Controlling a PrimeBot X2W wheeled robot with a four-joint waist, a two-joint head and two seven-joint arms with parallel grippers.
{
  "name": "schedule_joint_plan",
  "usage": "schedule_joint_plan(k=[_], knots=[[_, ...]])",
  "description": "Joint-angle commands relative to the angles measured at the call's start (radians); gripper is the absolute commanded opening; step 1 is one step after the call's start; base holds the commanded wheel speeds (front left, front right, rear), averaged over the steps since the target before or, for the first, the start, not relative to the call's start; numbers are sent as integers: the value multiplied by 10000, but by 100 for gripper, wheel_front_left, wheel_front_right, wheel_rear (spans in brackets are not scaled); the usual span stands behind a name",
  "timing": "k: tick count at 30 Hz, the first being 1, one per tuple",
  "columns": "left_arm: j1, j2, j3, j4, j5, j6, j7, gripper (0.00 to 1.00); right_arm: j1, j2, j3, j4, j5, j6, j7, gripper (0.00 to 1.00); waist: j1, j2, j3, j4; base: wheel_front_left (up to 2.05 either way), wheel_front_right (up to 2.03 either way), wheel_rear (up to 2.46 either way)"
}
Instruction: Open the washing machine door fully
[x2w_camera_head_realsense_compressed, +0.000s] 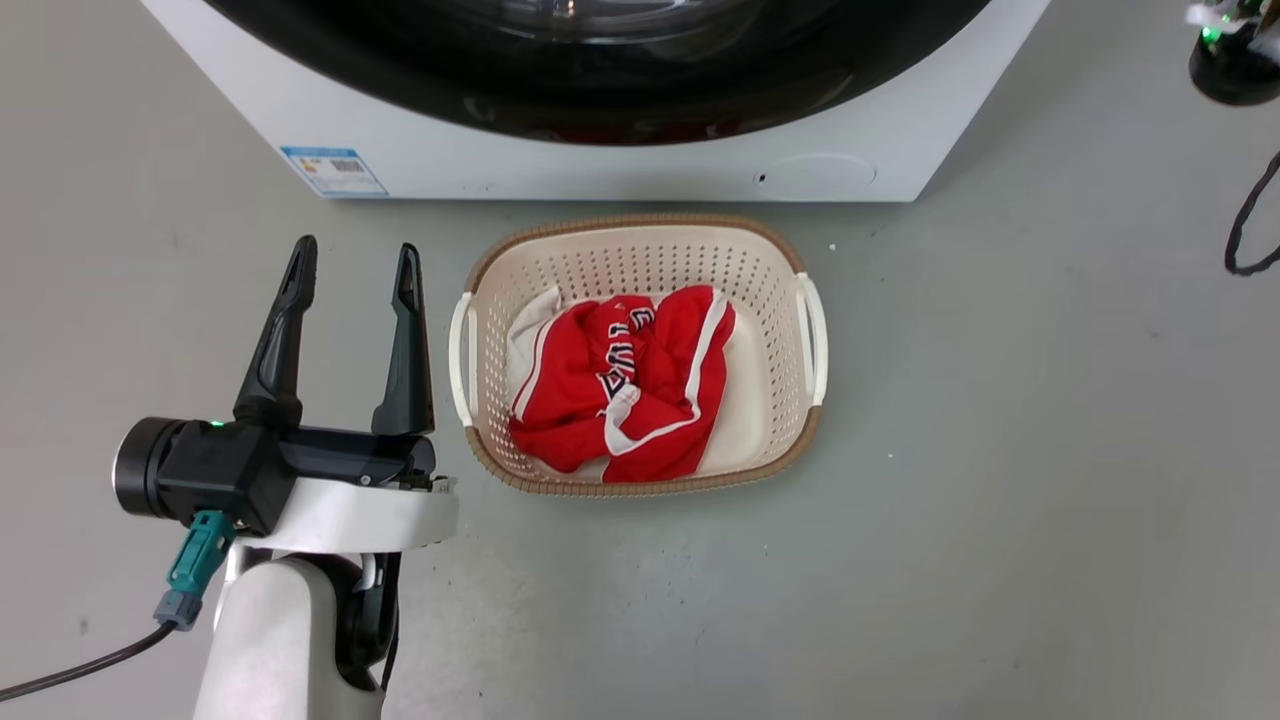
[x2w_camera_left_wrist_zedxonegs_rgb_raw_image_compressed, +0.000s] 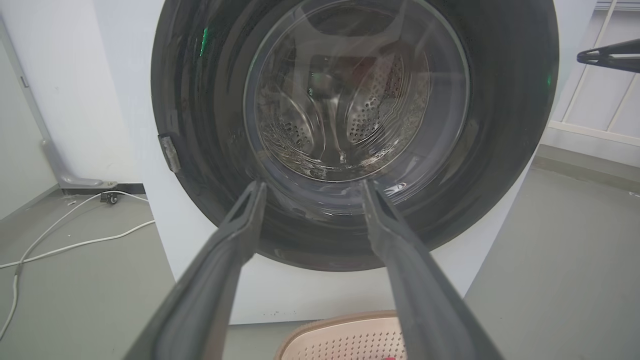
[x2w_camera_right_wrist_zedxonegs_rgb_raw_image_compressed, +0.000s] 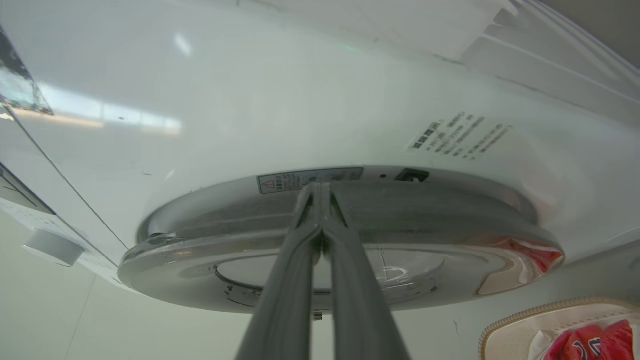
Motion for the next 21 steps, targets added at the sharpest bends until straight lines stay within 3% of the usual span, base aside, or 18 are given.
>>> schedule_joint_plan(k=[1,15,21], knots=[[-199,-5,-40,-73,-28,1,-23,100,-251,45,36,144,-75,0,-18,0,-1,0,192,95,0,0,0],[-412,-5,-268,-270,-4,58,-23,100,-990,142,164,641,-276,0,380,0,-1,0,830,281,0,0,0],[-416,-5,-381,-189,-14,84,-23,100,-837,204,-19,357,1,2,1139,0,-1,0,841,339,0,0,0]])
